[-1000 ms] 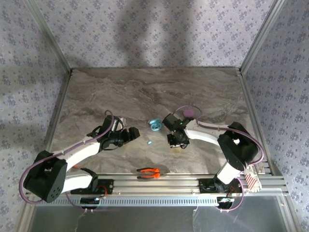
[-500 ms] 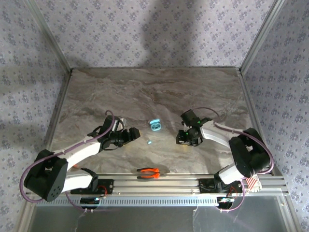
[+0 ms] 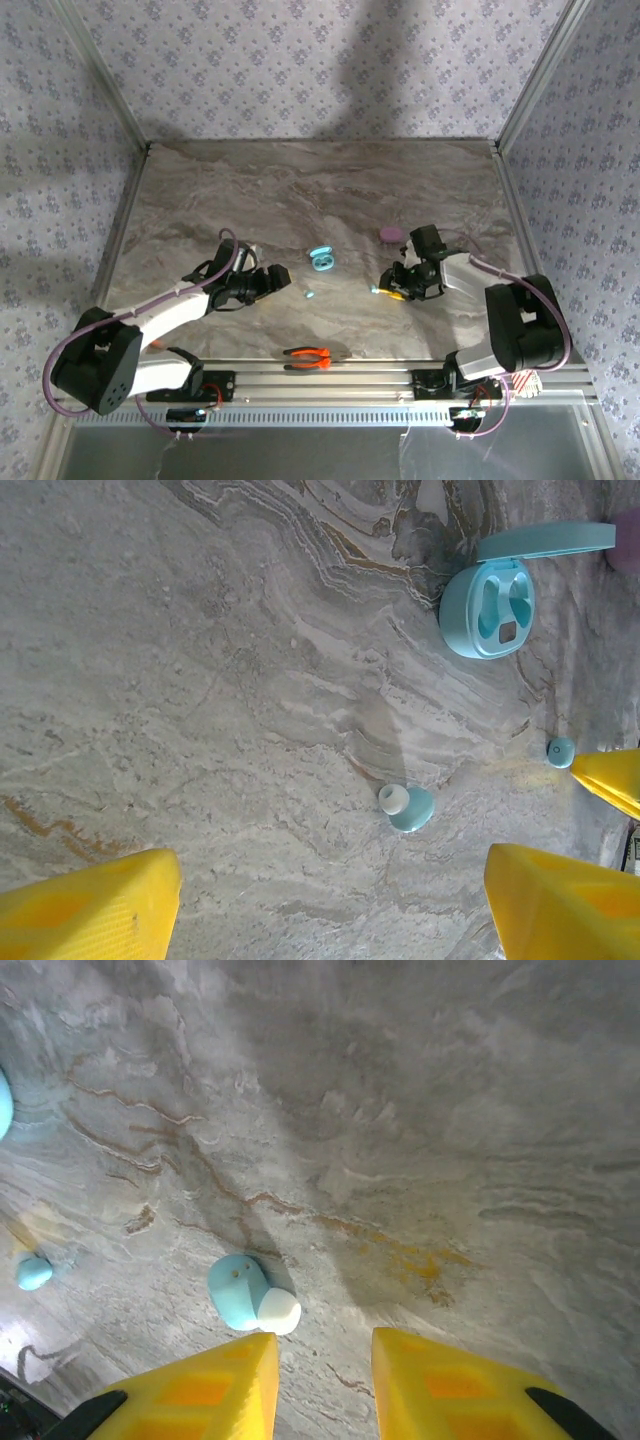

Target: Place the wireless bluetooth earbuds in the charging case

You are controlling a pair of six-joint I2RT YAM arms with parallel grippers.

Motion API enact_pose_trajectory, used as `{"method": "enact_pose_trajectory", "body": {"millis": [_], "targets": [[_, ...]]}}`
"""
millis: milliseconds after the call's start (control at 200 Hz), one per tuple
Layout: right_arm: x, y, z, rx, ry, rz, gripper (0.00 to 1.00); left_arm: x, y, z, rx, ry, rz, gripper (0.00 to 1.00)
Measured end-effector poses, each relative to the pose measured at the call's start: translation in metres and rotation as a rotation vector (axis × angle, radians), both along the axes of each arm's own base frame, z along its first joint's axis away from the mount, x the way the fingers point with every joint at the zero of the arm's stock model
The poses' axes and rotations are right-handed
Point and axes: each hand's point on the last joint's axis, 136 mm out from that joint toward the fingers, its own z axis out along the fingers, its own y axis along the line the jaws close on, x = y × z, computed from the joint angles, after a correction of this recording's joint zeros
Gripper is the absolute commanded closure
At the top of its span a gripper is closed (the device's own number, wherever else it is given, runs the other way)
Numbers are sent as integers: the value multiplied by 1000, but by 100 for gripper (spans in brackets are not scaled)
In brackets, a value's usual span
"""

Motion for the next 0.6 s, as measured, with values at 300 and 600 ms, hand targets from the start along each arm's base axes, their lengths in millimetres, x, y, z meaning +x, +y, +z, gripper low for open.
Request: {"method": "enact_pose_trajectory", "body": {"millis": [300, 600], "targets": [[-4, 6, 18, -122, -62, 83, 66, -4, -3, -5, 9, 16, -14, 15], [8, 35, 44, -494, -201, 266, 66, -2, -1, -9, 28, 17, -5, 0]]}}
